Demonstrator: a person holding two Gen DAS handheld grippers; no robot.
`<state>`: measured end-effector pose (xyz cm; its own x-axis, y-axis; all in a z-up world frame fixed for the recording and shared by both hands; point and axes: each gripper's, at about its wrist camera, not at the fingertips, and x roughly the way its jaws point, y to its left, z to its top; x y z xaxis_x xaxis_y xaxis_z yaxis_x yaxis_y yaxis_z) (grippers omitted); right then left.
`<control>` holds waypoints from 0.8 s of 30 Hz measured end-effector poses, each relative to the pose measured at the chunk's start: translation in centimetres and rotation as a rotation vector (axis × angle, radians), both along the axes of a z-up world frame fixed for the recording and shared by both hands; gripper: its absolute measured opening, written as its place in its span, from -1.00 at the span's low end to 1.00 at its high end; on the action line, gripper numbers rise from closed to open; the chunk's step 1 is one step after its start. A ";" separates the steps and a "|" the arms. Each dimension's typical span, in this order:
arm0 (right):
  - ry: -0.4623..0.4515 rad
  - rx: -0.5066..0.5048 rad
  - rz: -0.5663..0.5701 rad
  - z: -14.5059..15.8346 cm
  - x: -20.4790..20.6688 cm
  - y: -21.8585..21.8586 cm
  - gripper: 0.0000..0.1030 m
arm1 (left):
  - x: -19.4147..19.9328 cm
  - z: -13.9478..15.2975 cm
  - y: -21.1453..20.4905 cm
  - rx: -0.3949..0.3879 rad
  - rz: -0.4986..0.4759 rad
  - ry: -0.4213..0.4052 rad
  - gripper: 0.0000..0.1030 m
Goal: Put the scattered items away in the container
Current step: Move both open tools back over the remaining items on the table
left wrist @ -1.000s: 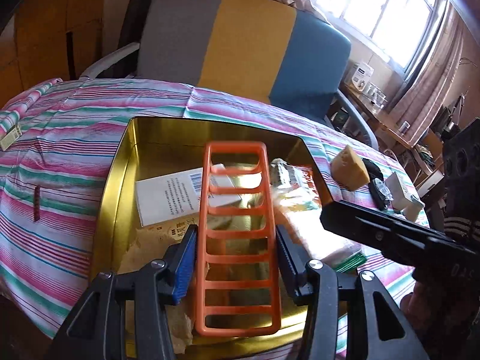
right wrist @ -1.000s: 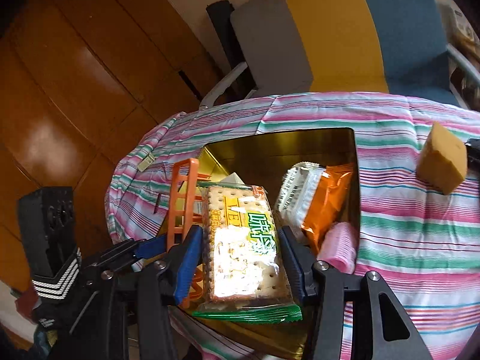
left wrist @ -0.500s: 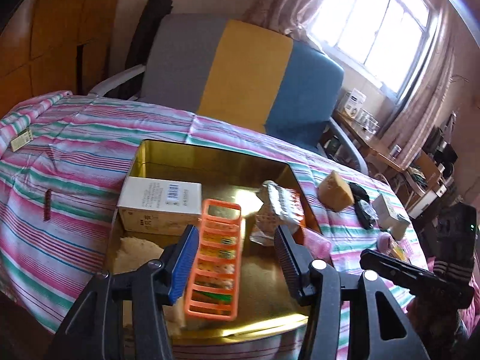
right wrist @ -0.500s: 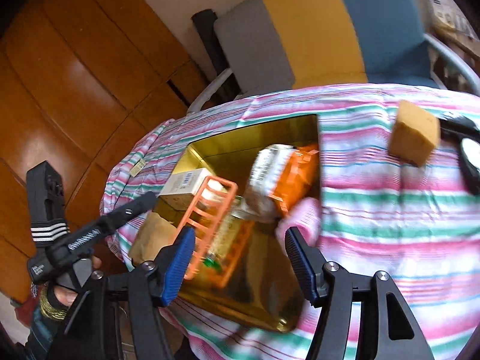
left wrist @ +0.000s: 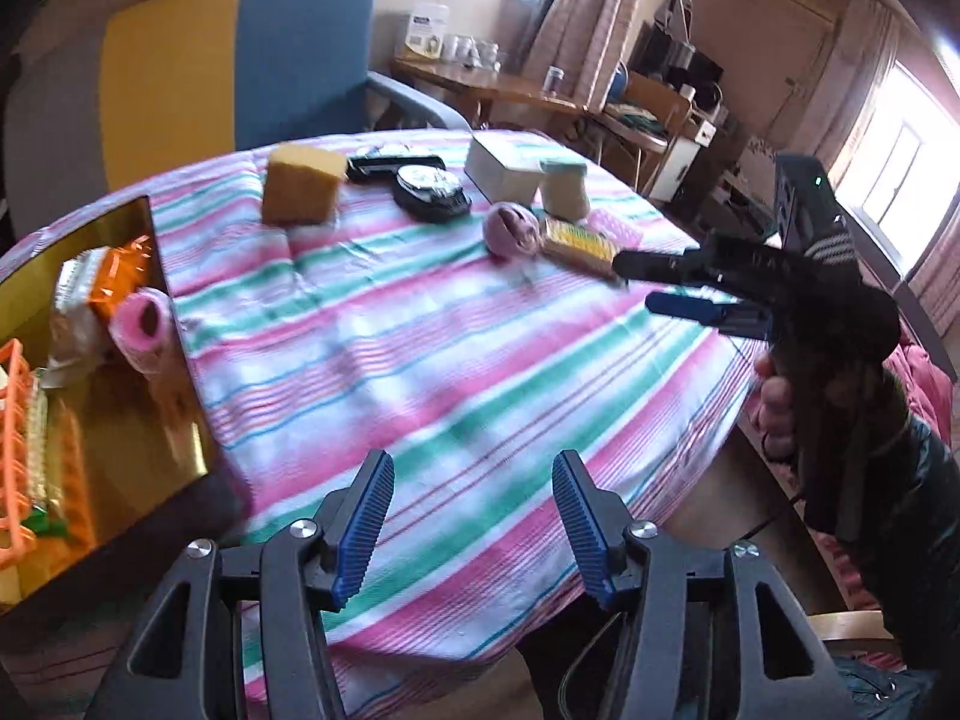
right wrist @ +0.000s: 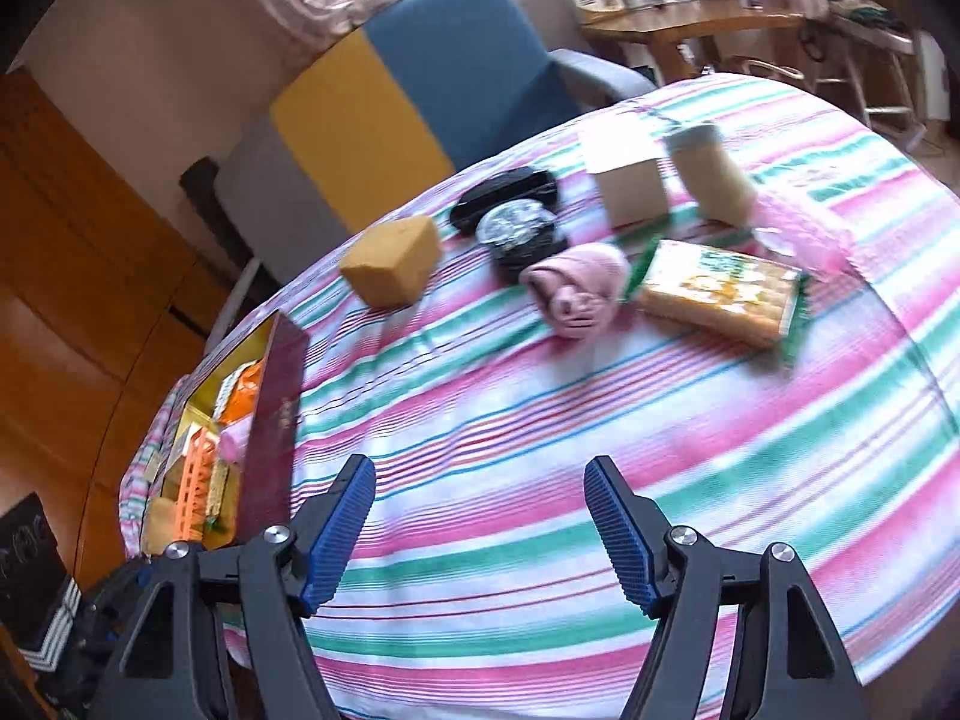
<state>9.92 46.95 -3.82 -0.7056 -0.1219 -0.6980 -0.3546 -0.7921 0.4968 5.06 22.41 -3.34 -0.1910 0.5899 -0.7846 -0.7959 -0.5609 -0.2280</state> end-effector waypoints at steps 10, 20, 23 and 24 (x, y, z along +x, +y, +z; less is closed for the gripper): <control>0.012 0.007 -0.057 -1.3 0.0 4.2 0.47 | -0.6 -4.1 0.1 -0.088 0.023 -0.078 0.09; -0.077 0.284 0.121 -0.5 -6.5 6.2 0.47 | -1.2 -4.2 0.7 -0.045 0.027 -0.083 0.15; -0.131 0.331 0.196 -1.2 -8.6 7.2 0.47 | -1.8 -4.2 0.7 -0.022 0.039 -0.111 0.15; -0.141 0.319 0.217 -1.5 -9.1 7.7 0.47 | -2.0 -4.3 0.7 -0.015 0.041 -0.118 0.15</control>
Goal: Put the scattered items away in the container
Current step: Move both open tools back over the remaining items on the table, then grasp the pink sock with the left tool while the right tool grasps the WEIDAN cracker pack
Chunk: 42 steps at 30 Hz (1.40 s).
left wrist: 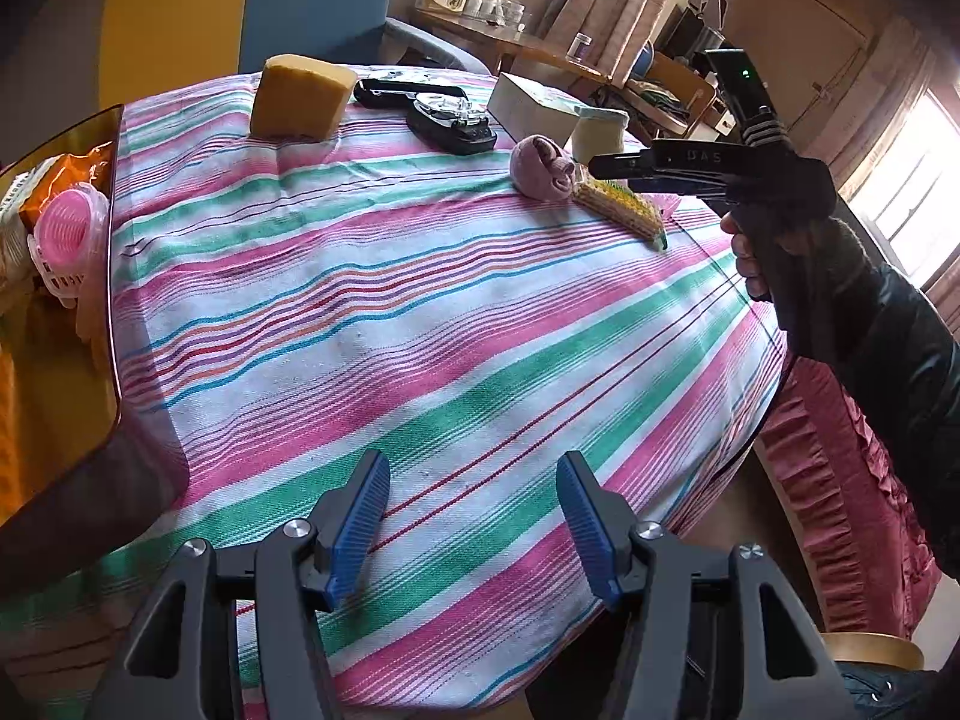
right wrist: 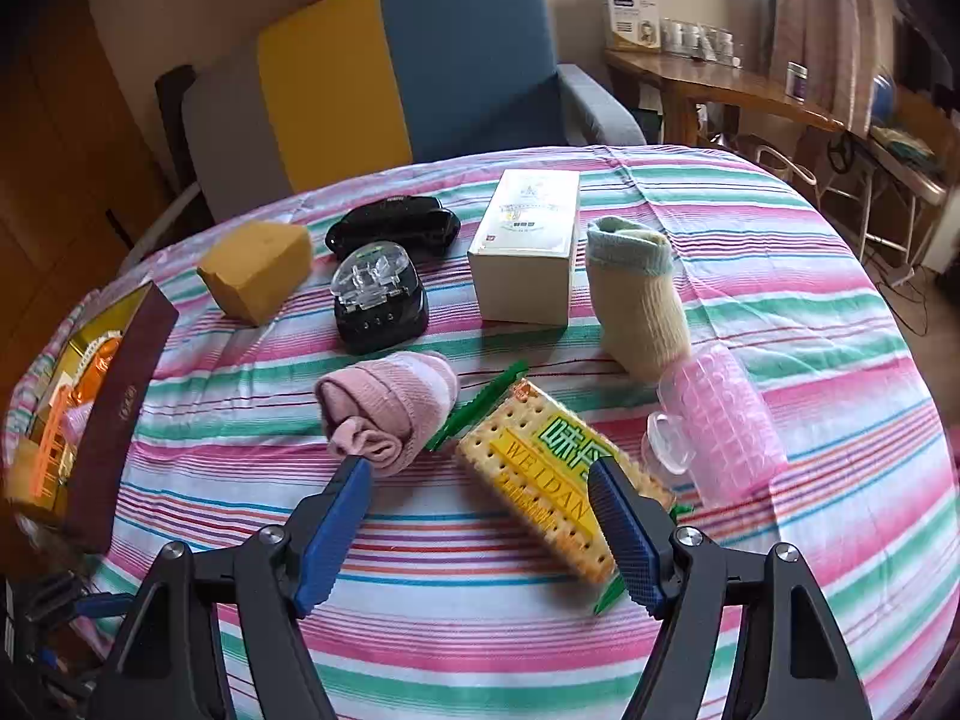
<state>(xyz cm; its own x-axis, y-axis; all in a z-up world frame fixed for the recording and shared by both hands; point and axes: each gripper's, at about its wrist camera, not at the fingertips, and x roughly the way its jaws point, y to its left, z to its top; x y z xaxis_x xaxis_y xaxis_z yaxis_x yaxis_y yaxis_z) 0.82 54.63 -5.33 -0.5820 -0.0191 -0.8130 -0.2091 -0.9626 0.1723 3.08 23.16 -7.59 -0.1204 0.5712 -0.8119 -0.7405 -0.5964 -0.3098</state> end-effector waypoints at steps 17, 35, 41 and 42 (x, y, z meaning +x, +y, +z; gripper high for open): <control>-0.057 0.028 0.135 -2.6 1.9 -3.9 0.46 | 0.0 0.0 0.6 -0.015 0.002 0.017 0.16; 0.049 -0.002 -0.028 -1.4 9.4 -3.7 0.43 | -5.7 5.7 13.1 -0.032 -0.138 0.108 0.16; 0.059 -0.035 -0.036 -2.2 9.6 -3.6 0.50 | -7.8 4.6 17.9 -0.065 -0.165 0.094 0.16; 0.062 -0.050 -0.039 -2.3 9.6 -3.5 0.54 | -8.0 4.4 18.6 -0.069 -0.171 0.095 0.16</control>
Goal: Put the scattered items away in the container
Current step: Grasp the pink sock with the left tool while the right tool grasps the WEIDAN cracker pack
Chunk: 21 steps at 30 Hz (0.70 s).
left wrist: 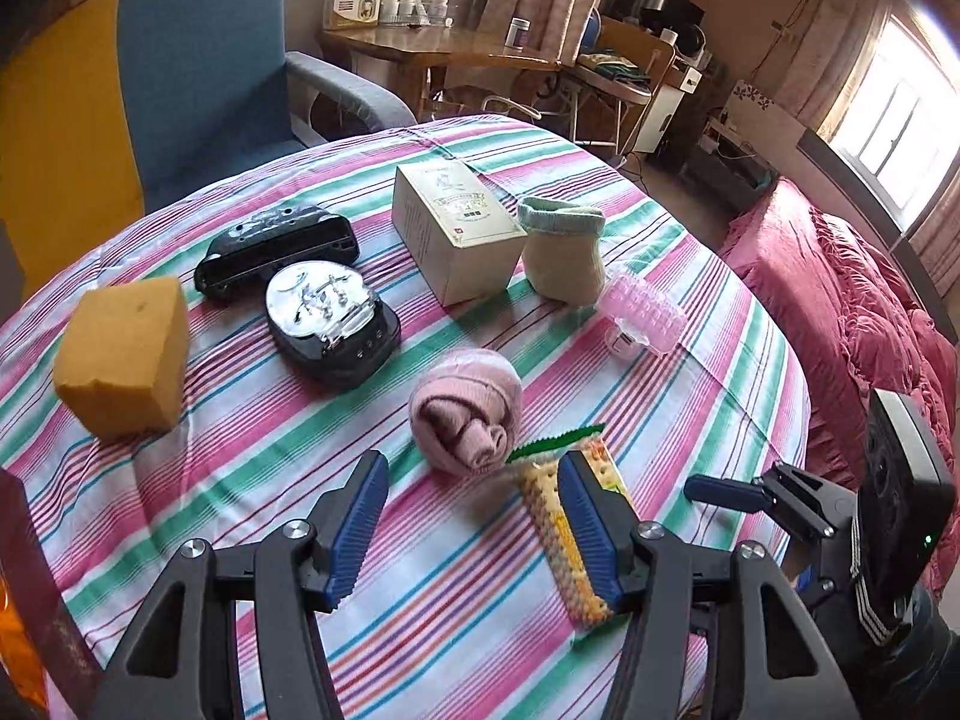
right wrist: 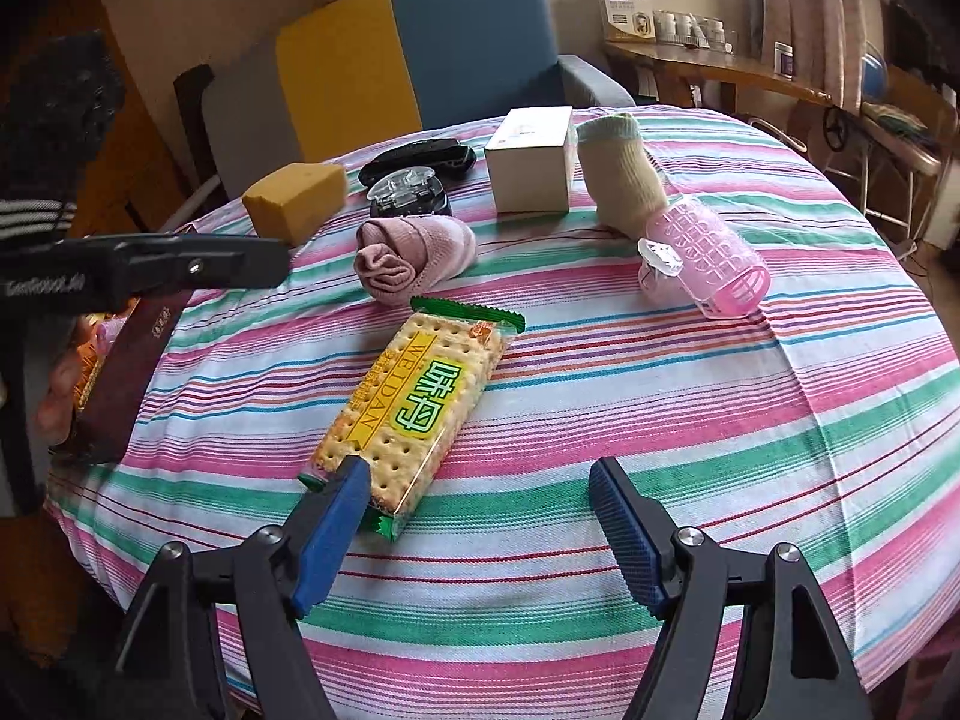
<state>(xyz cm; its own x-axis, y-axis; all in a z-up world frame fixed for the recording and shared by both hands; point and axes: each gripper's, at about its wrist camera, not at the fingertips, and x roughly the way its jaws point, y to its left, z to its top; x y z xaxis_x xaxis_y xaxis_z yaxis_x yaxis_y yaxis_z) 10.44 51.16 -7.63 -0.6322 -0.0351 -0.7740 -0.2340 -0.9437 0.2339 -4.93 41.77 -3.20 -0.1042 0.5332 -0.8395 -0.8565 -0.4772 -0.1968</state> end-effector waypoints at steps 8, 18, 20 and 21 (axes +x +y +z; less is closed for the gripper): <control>0.054 -0.073 -0.014 -0.3 0.6 0.4 0.67 | -1.5 -3.0 4.2 -0.079 -0.026 0.003 0.15; 0.065 -0.114 -0.066 -0.2 0.4 0.5 0.82 | -0.8 -3.2 1.5 -0.047 0.021 0.012 -0.13; 0.059 -0.135 -0.089 0.0 0.1 0.7 0.83 | -0.6 -3.3 -0.3 -0.037 0.054 -0.007 -0.13; 0.056 -0.141 -0.093 0.0 0.0 0.6 0.85 | -0.4 -3.2 -1.4 -0.033 0.069 -0.016 -0.13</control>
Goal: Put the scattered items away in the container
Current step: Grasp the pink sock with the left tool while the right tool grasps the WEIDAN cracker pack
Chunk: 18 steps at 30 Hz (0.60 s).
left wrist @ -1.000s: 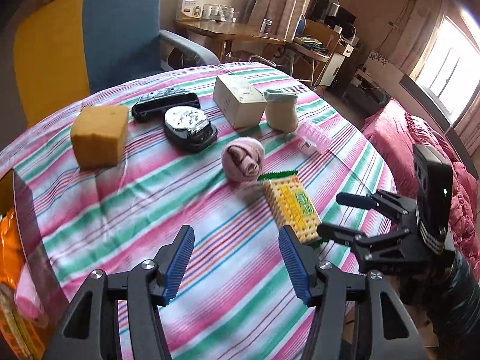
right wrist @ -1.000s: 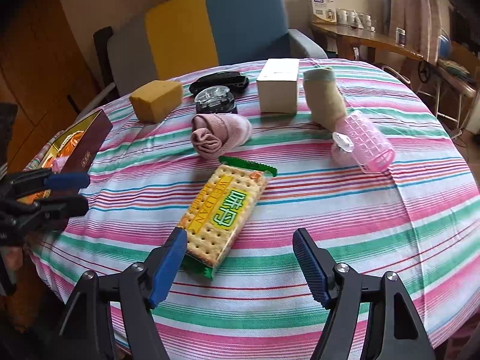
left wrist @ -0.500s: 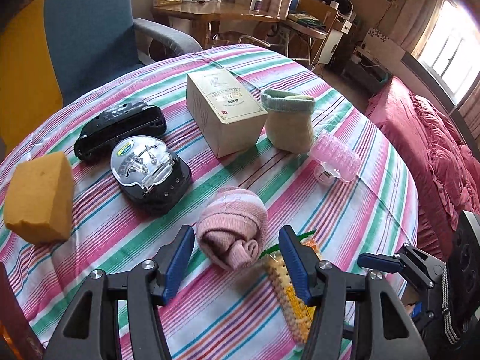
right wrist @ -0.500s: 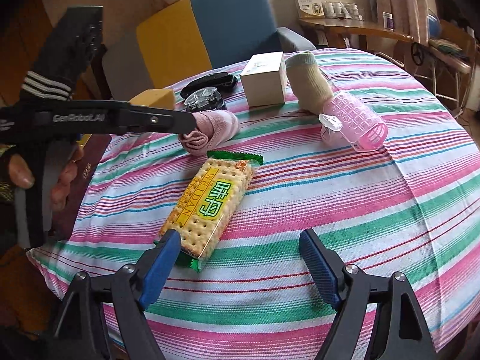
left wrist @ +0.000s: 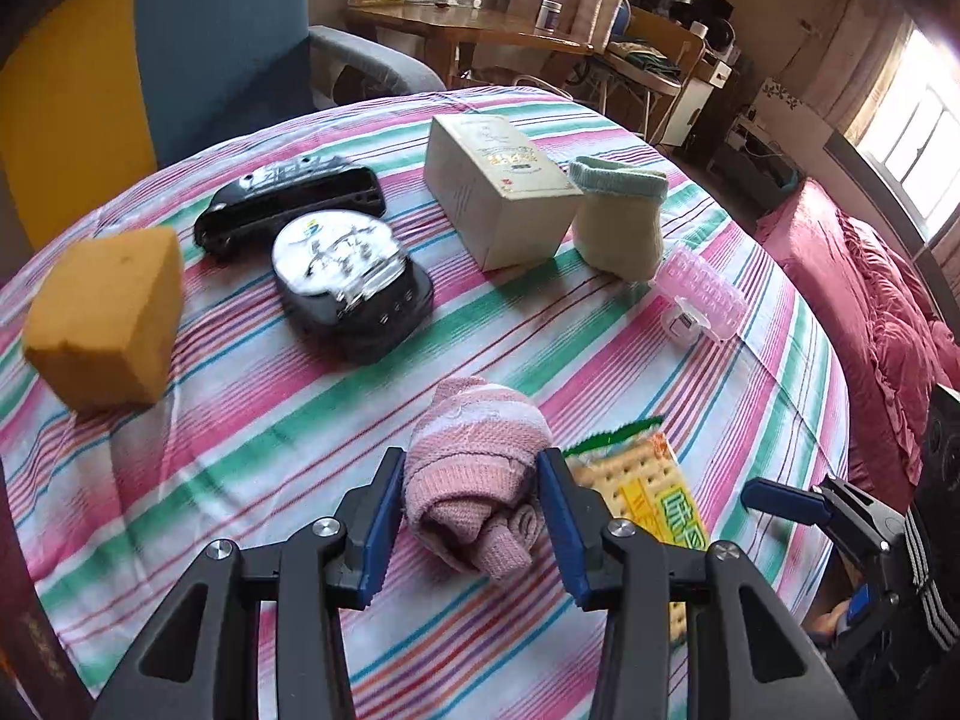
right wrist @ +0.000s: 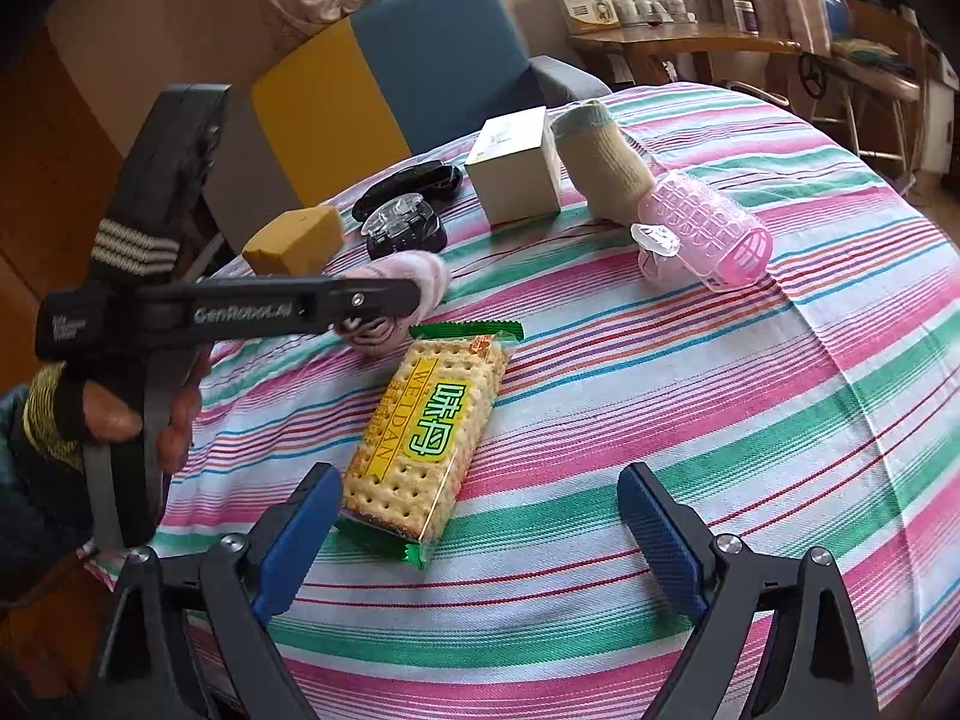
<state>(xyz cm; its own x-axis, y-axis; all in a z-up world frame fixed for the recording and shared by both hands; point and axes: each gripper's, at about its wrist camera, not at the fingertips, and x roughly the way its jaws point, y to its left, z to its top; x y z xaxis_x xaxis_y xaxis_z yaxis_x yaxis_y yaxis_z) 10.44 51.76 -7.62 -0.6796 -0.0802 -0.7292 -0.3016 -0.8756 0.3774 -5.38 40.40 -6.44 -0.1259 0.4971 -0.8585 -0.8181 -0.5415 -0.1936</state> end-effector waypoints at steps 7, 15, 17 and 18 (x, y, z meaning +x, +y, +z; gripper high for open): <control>-0.044 0.078 0.026 0.2 -2.5 -2.8 0.79 | 2.0 0.1 -7.3 0.021 0.117 -0.037 -0.13; -0.164 0.293 0.036 -0.3 -5.1 -5.7 0.10 | 5.2 0.3 -14.2 0.063 0.203 -0.064 -0.13; -0.163 0.283 0.048 -0.2 -4.5 -6.3 0.05 | 5.8 0.3 -15.5 0.079 0.206 -0.069 -0.13; -0.164 0.284 0.063 -0.2 -4.3 -6.9 0.05 | 6.1 0.3 -15.9 0.092 0.211 -0.077 -0.12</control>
<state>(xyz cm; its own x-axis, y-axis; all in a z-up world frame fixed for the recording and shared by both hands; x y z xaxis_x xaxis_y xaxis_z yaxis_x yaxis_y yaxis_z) 6.18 44.89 -7.78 -0.5519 0.1041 -0.8274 -0.2803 -0.9576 0.0664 0.69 24.52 -6.17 -0.1710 0.5436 -0.8218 -0.6696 -0.6760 -0.3078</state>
